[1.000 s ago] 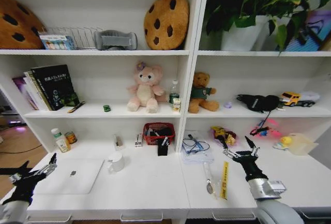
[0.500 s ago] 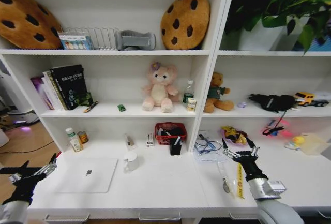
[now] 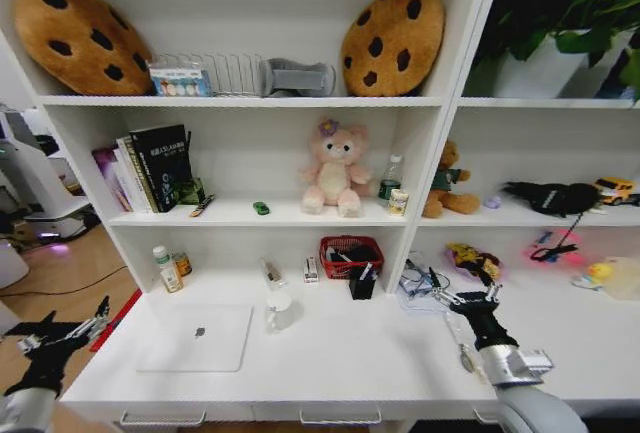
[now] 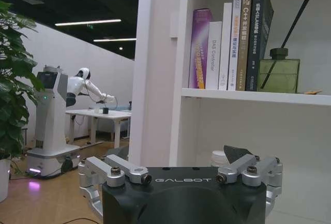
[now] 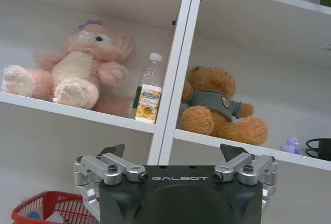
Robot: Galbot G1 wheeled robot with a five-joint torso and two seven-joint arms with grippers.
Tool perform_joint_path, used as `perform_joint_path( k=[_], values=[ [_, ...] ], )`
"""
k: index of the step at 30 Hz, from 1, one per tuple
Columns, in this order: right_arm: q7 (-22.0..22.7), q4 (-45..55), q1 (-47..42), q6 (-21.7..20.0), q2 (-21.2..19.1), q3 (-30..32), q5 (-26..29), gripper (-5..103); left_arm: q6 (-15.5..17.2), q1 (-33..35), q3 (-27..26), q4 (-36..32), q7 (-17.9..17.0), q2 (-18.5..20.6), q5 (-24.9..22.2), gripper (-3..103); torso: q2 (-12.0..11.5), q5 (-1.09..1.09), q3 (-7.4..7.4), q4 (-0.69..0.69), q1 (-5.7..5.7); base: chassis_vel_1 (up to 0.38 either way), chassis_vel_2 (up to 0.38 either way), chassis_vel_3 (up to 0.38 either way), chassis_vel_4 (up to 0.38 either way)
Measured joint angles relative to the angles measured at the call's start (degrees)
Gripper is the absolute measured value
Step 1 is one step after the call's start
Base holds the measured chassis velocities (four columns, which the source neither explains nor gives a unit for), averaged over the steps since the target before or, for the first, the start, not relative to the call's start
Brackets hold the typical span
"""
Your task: Organize the objects on the table.
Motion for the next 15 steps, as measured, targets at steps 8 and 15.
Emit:
perform_joint_path(
  k=[8,15],
  values=[
    [0.0,0.0,0.0,0.0,0.0,0.0,0.0,100,0.0,0.0,0.0,0.0,0.0,0.0,0.0,100,0.0,0.0,0.0,0.02,0.0,0.146,0.135,-0.138,-0.128],
    [0.0,0.0,0.0,0.0,0.0,0.0,0.0,100,0.0,0.0,0.0,0.0,0.0,0.0,0.0,100,0.0,0.02,0.0,0.01,0.0,0.121,0.131,-0.13,-0.135]
  ],
)
